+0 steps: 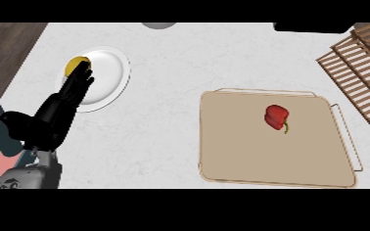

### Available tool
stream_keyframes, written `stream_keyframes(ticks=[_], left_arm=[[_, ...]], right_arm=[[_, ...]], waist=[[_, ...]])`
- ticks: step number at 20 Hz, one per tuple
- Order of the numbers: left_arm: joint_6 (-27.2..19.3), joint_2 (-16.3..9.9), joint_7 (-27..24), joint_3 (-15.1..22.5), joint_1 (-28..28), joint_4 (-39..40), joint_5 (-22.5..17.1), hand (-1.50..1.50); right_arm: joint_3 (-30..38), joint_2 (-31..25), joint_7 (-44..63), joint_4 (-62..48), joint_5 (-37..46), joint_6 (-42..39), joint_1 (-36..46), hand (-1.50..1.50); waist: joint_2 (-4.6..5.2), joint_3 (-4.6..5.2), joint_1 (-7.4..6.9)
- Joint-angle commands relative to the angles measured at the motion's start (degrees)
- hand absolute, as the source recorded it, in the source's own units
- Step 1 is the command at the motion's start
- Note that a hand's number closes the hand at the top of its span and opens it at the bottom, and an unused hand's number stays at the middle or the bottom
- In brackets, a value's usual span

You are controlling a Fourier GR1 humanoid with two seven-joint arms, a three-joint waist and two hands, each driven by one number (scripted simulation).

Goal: Pick the squash from the tray and place it in the tiered shelf

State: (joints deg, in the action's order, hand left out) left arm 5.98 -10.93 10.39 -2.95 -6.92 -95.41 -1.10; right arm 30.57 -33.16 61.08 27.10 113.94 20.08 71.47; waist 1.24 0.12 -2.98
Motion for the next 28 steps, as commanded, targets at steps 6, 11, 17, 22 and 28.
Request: stream_keyframes(ticks=[6, 11, 17, 22, 28], left_arm=[[0.51, -0.55, 1.99, -0.45, -0.1, -1.29, -0.28, 0.0], [-1.12, 1.28, -0.29, 0.59, -0.28, 0.44, 1.61, 0.0], [1.01, -1.33, 1.72, -1.94, 0.47, -1.37, -0.85, 0.0], [0.08, 0.14, 0.51, -0.7, 2.83, -3.58, 0.33, 0.0], [1.33, -0.8, -0.42, -1.94, 2.07, -1.65, -0.32, 0.0]], right_arm=[[-2.34, -3.59, -4.03, -7.65, 2.06, -1.36, 6.72, 1.5], [1.85, -5.02, -8.35, -11.5, -2.83, 3.56, 4.97, 1.5], [4.11, -4.3, -15.01, -16.45, -6.81, -8.01, 6.96, 1.5], [6.88, -7.59, -18.18, -17.34, -10.44, -8.57, 2.59, 1.5], [5.68, -5.46, -7.79, -13.77, -9.94, -4.52, -0.26, 1.5]], waist=[[-0.39, -0.16, 0.25], [0.1, -0.21, 0.02], [-0.55, -0.17, 0.61], [-0.44, -0.2, 0.64], [-0.39, -0.16, 0.75]])
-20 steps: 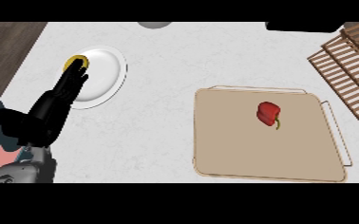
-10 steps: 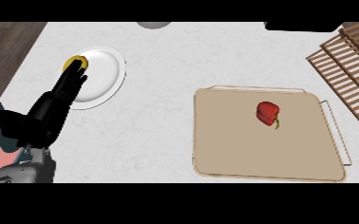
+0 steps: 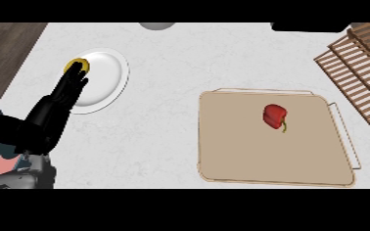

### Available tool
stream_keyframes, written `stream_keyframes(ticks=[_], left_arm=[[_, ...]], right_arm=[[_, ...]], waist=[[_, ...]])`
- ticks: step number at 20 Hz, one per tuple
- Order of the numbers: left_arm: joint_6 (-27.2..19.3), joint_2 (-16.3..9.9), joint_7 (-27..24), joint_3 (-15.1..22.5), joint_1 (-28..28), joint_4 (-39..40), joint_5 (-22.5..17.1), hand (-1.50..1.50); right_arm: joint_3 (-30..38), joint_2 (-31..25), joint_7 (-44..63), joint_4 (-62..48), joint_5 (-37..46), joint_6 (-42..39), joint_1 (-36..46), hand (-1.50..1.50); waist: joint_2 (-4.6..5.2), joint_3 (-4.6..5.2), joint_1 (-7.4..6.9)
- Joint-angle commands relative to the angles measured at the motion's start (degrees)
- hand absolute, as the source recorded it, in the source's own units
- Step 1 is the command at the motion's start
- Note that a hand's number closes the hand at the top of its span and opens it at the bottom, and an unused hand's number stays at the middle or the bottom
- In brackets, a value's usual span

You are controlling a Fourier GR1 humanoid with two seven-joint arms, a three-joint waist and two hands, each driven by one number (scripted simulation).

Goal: Pick the squash from the tray and place it in the tiered shelf

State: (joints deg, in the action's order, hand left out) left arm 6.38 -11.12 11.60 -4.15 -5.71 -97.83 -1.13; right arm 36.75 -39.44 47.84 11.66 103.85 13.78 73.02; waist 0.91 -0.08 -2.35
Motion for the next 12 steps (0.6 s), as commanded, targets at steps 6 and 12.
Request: stream_keyframes(ticks=[6, 12], left_arm=[[-0.55, 0.36, 2.38, 0.02, -0.18, -1.18, 0.05, 0.0], [-0.64, 0.29, -0.18, -0.15, 1.19, 0.73, 1.29, 0.0]], right_arm=[[-4.42, -2.17, 18.14, 5.7, 5.78, 3.55, -5.79, 1.5], [-5.22, -4.08, 11.63, -3.99, 5.88, -27.86, -0.04, -1.5]], waist=[[-0.43, 0.05, 1.17], [-0.96, 0.16, 1.76]])
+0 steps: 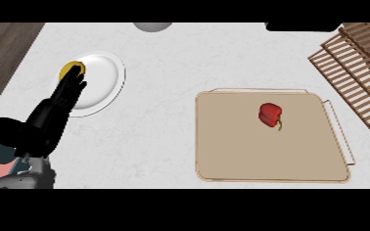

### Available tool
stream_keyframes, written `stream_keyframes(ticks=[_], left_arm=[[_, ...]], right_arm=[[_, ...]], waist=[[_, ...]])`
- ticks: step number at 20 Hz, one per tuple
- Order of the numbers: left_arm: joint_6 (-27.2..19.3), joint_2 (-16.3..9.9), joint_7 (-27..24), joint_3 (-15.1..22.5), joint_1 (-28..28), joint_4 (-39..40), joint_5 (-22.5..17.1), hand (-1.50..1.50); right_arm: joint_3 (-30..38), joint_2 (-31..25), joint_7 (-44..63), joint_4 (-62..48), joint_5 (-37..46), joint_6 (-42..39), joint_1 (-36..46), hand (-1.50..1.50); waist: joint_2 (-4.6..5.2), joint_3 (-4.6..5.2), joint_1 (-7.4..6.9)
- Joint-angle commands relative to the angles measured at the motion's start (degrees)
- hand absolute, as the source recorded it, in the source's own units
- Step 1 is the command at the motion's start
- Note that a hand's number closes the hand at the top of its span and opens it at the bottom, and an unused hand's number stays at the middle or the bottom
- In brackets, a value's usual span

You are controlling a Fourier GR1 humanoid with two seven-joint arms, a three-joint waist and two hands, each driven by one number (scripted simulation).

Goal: Pick the squash from the tray and place it in the tiered shelf

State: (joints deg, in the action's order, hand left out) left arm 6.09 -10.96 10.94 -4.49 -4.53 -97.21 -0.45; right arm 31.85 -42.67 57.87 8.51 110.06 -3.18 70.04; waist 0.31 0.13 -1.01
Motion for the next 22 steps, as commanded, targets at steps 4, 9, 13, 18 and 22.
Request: stream_keyframes(ticks=[4, 9, 13, 18, 22], left_arm=[[0.1, 0.77, 0.01, 0.41, 1.94, -1.15, -0.02, 0.0], [0.33, 0.57, -1.29, 0.44, 2.77, 0.11, 0.78, 0.0], [0.91, 0.07, -0.2, -0.5, 1.49, -1.39, -0.83, 0.0], [0.0, 1.13, -1.08, 0.5, 1.22, 0.31, 0.61, 0.0], [0.74, -0.29, 1.0, -0.88, 0.53, -0.69, -0.7, 0.0]], right_arm=[[-1.5, 1.63, 11.7, 6.2, 0.36, -6.12, 3.84, -1.5], [-1.52, 0.51, 9.49, 13.16, 0.04, 4.35, 3.94, -1.5], [-3.6, 1.45, 10.24, 19.27, 1.78, 6.96, 7.75, -1.5], [-3.41, 0.29, 14.0, 26.72, 3.07, 7.96, 12.34, -1.5], [-2.0, 0.98, 18.45, 35.7, 3.62, 11.38, 15.15, -1.5]], waist=[[-0.36, -0.08, 0.15], [-0.15, -0.13, 0.02], [-0.28, -0.1, -0.09], [-0.35, -0.06, 0.15], [-0.89, -0.09, 0.4]])
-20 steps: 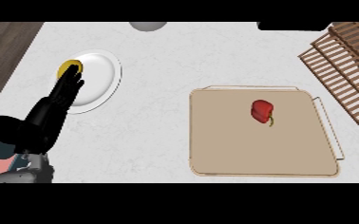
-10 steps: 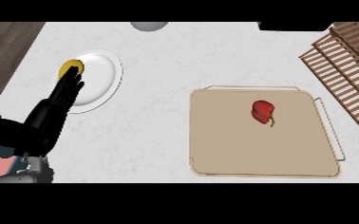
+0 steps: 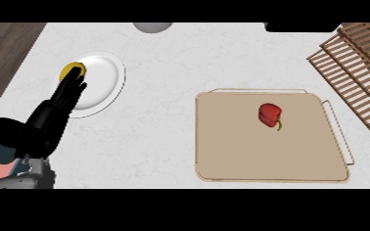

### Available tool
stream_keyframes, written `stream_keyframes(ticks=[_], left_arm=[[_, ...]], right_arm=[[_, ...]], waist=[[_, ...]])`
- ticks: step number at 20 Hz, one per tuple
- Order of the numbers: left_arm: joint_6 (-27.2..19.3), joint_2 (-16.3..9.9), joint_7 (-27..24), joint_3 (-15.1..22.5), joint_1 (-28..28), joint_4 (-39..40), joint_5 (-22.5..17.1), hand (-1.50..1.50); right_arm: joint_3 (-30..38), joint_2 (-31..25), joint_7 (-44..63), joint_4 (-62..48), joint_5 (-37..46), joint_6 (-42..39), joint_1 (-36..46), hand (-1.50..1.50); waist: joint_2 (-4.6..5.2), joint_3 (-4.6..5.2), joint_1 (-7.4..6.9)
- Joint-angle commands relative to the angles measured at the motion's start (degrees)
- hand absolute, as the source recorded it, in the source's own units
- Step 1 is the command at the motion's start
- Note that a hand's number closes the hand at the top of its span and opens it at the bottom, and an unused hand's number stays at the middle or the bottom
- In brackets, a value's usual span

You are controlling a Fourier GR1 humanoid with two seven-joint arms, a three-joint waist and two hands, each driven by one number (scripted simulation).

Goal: Pick the squash from the tray and place it in the tiered shelf

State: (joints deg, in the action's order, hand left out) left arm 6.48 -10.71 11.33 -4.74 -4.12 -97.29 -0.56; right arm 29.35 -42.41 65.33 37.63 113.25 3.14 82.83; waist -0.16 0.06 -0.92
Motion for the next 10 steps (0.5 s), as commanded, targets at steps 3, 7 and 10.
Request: stream_keyframes(ticks=[3, 7, 10], left_arm=[[-0.75, -0.24, 1.14, -0.89, -0.38, -0.54, -0.05, 0.0], [-0.64, -0.28, -1.08, -1.84, 1.07, 1.75, -0.03, 0.0], [-0.3, -1.34, -0.51, -2.65, 1.3, 0.29, -0.3, 0.0]], right_arm=[[1.79, 2.19, 12.7, 13.7, 0.57, 2.76, 4.93, -1.5], [3.43, 6.09, 10.01, 26.0, -0.74, -2.12, 2.52, -1.5], [3.66, 10.69, 9.32, 36.44, -0.28, -4.73, -1.12, -1.5]], waist=[[-0.87, 0.02, 1.17], [-1.26, 0.01, 3.16], [-1.2, -0.07, 2.94]])
